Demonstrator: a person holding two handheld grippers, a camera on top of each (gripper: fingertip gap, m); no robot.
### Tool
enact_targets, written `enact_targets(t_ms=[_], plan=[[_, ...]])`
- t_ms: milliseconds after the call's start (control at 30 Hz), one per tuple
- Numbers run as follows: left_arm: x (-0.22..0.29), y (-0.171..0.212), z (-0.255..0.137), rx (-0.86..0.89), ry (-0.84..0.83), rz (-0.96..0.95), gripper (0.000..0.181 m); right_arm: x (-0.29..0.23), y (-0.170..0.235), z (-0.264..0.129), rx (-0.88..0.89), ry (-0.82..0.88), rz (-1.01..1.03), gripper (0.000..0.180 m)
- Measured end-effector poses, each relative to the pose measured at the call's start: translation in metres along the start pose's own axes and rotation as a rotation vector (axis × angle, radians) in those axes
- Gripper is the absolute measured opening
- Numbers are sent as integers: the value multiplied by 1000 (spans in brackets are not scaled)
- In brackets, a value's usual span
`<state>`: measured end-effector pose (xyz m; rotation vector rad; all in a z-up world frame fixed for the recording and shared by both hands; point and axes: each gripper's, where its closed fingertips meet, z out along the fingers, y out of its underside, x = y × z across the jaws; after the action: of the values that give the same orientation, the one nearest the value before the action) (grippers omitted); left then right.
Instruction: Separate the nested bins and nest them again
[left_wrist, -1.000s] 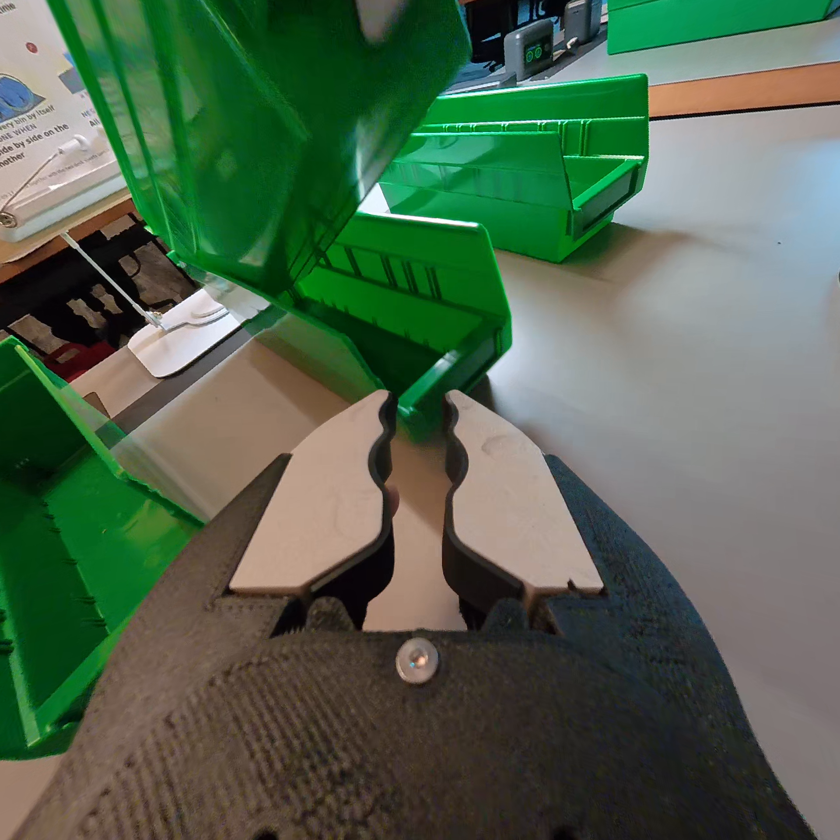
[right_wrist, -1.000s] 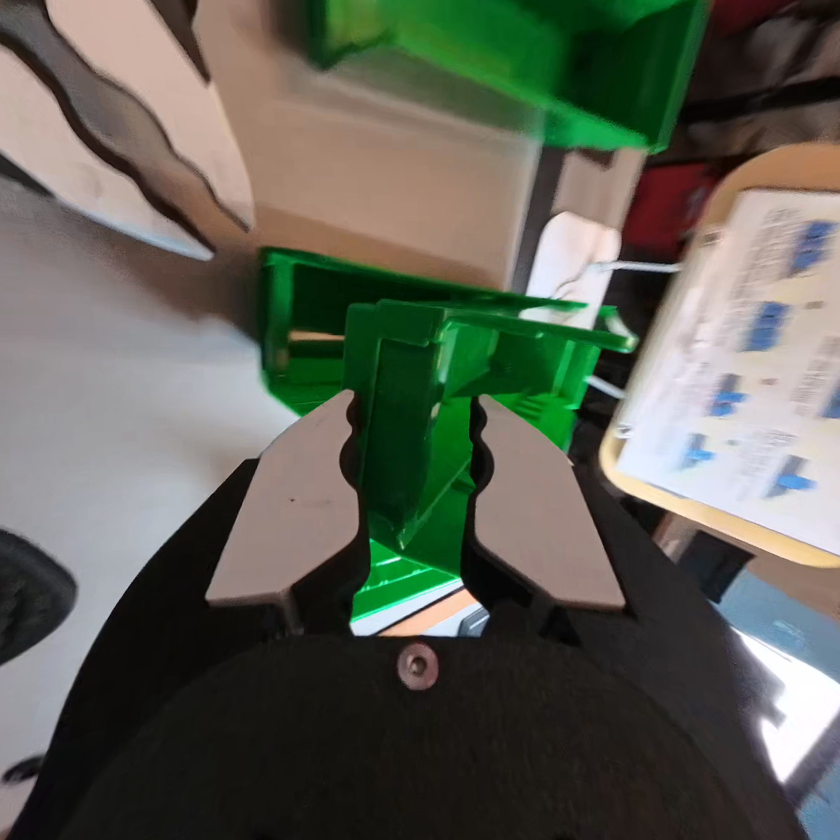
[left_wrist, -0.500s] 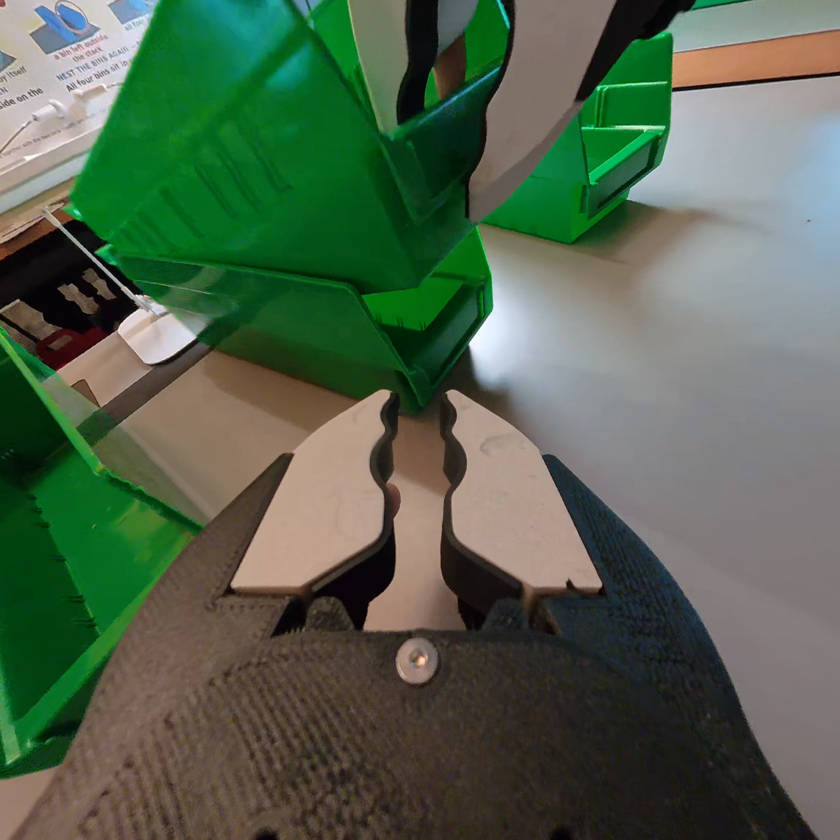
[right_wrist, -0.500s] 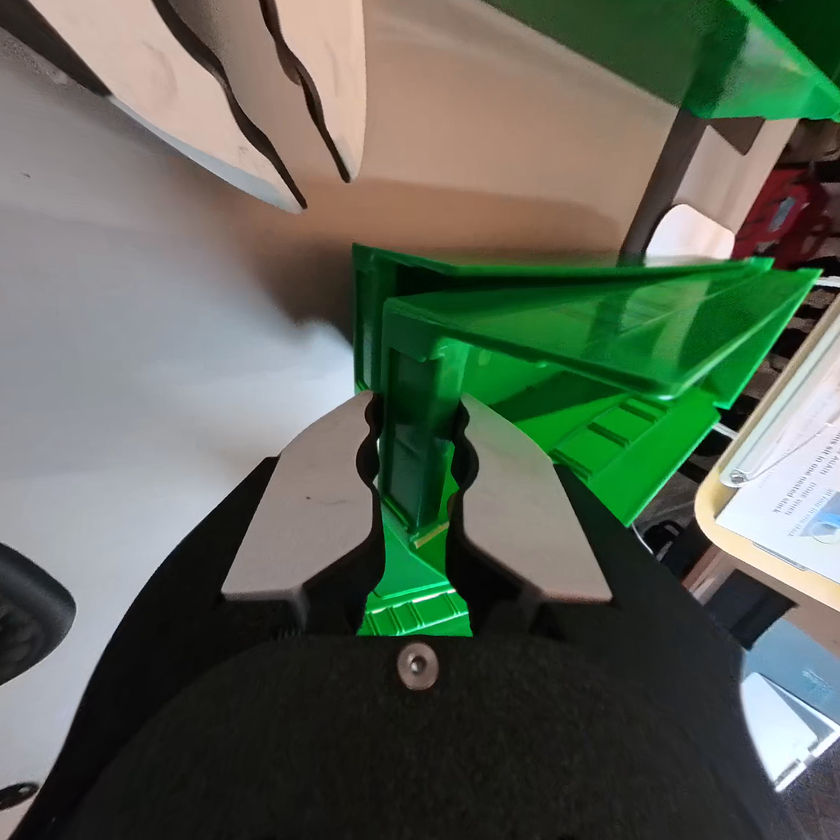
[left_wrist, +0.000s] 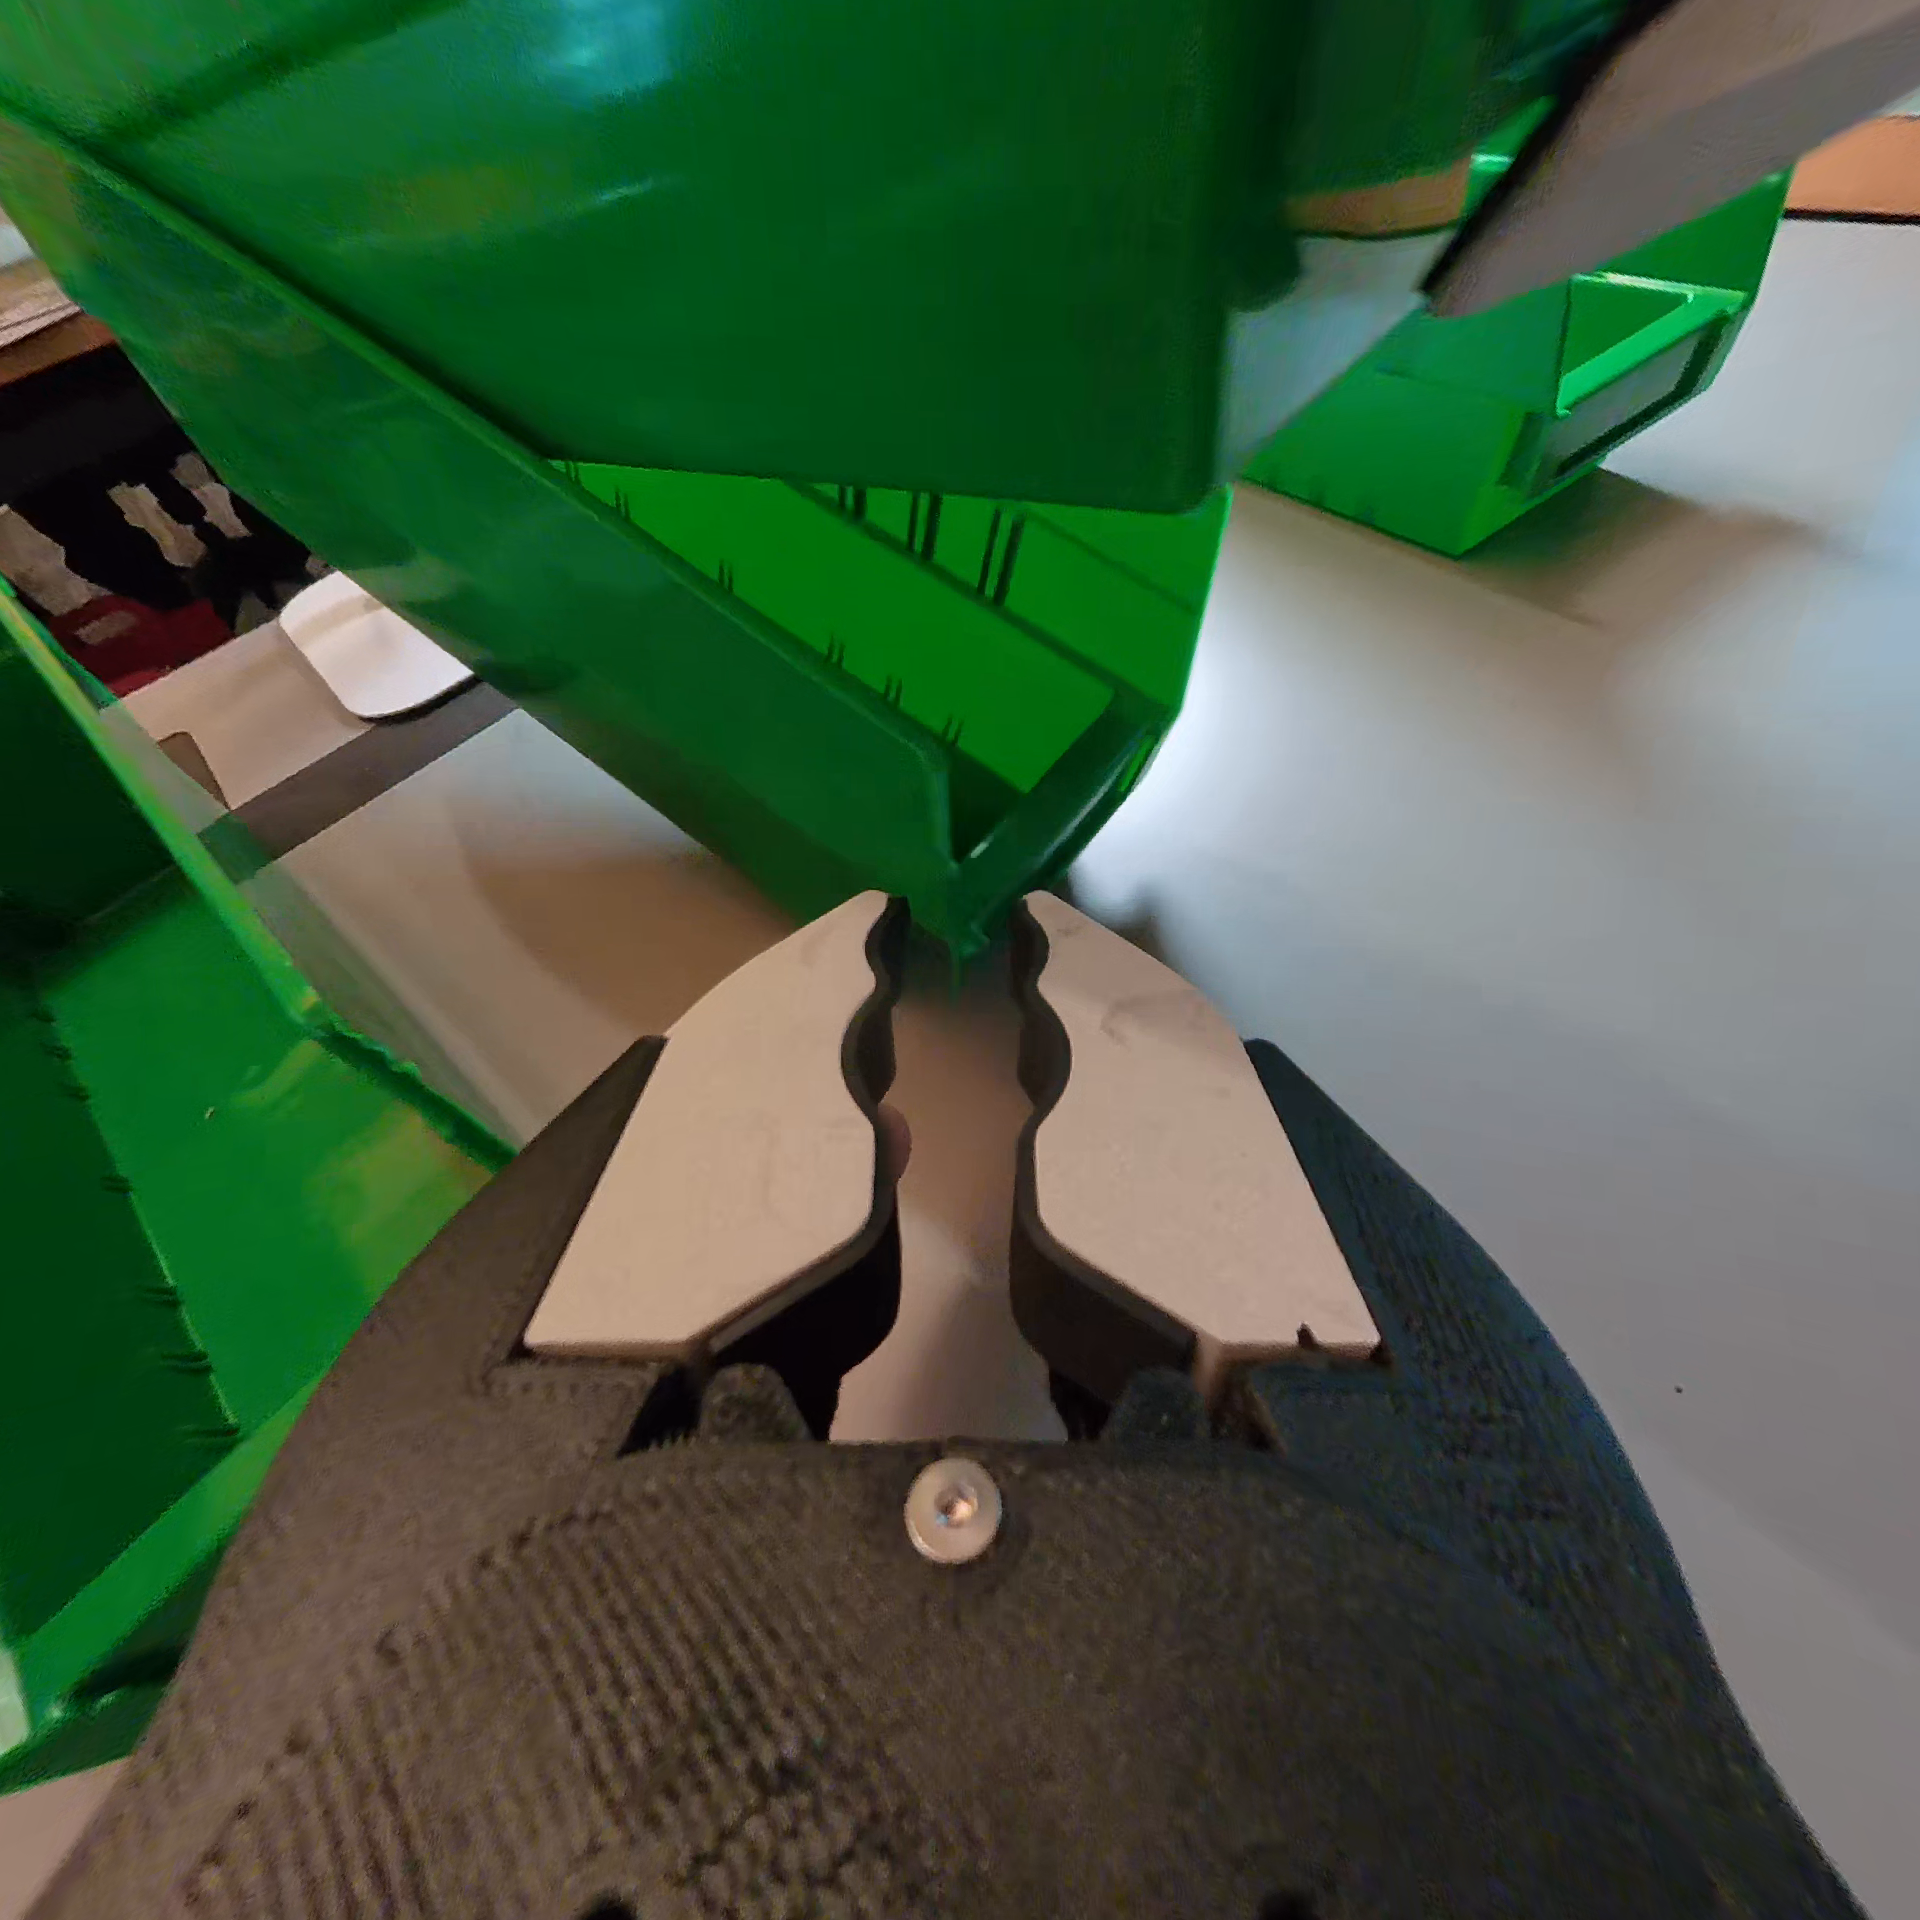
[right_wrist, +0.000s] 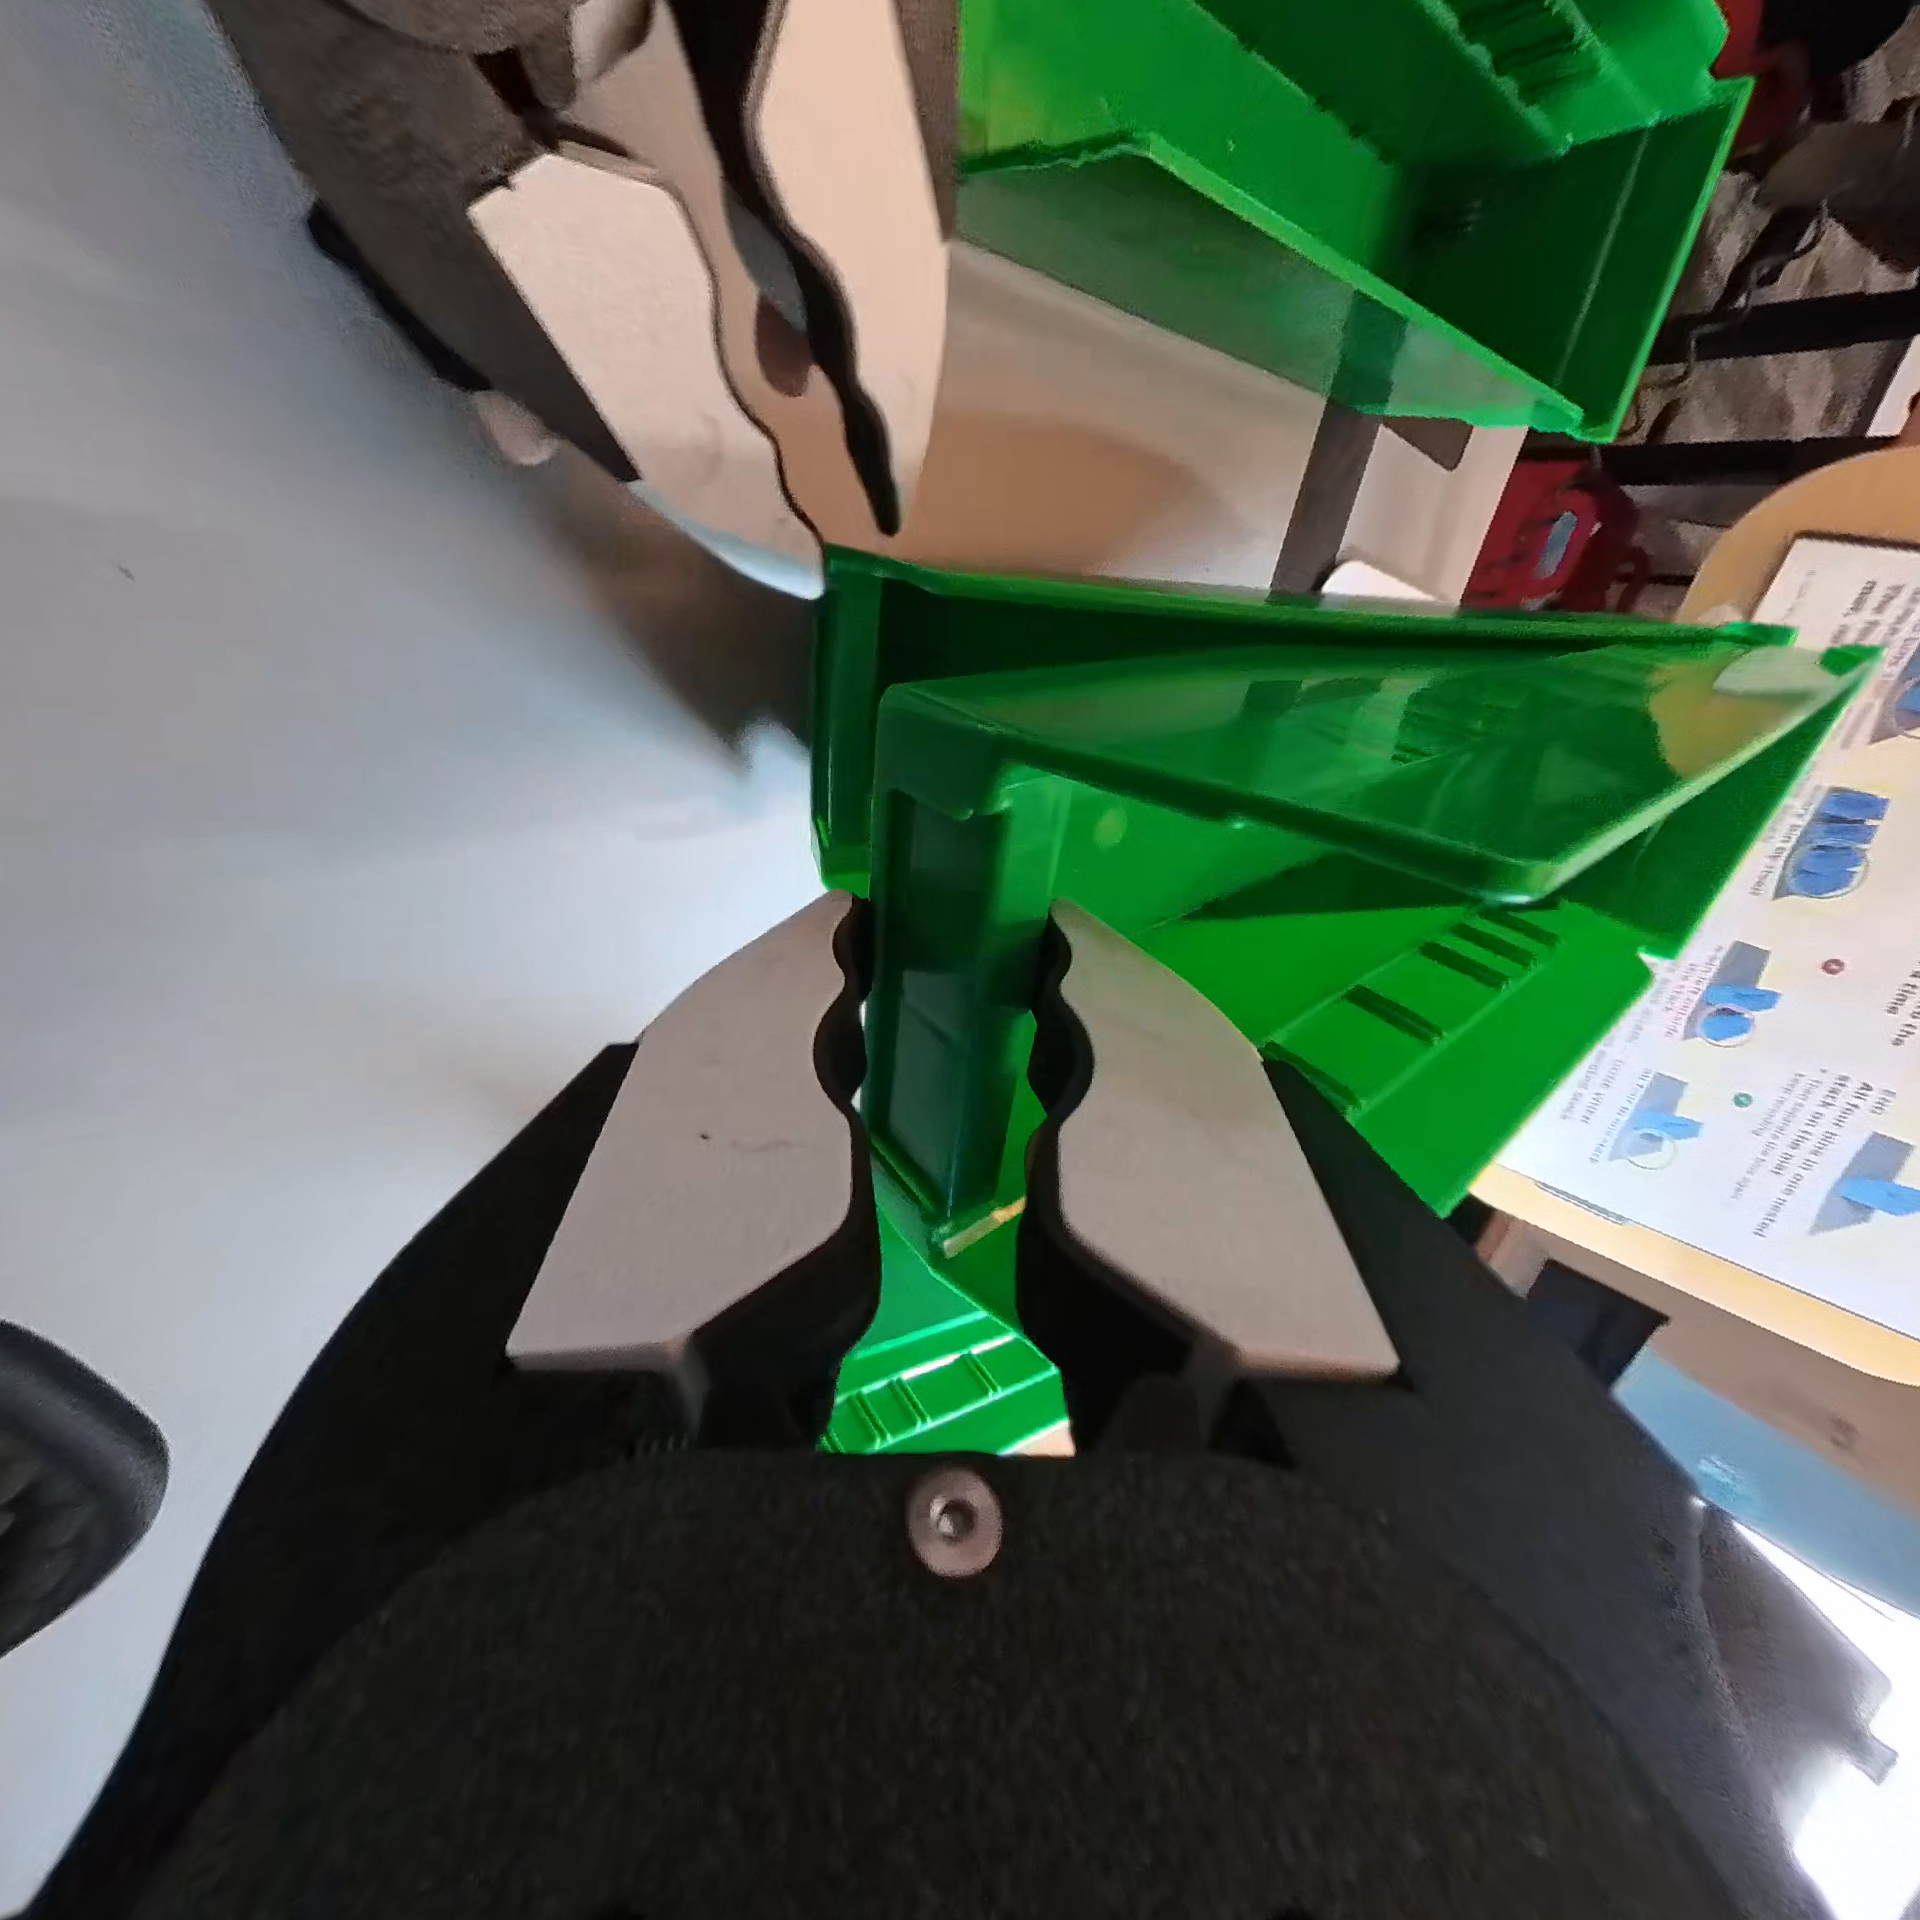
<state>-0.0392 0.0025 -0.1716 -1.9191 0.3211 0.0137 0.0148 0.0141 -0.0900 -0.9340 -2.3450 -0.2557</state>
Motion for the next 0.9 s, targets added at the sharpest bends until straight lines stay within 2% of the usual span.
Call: enact_targets(t_ms=[100, 333, 633, 767, 900], plan=[[-5, -1, 0, -4, -8, -10, 26, -5, -7, -9, 22, -2, -10, 29], [-6, 2, 0, -19, -34, 9, 22, -5, -18, -27, 70, -2, 1, 29], [-6, 3, -4, -47, -5, -79, 14, 1, -20, -68, 242, -164, 67, 29], [-11, 7, -5, -59, 4, -133, 10, 11, -15, -87, 281, -225, 117, 29], [-15, 4, -7, -52, 6, -147, 5, 40, -7, -109, 299, -197, 158, 28]])
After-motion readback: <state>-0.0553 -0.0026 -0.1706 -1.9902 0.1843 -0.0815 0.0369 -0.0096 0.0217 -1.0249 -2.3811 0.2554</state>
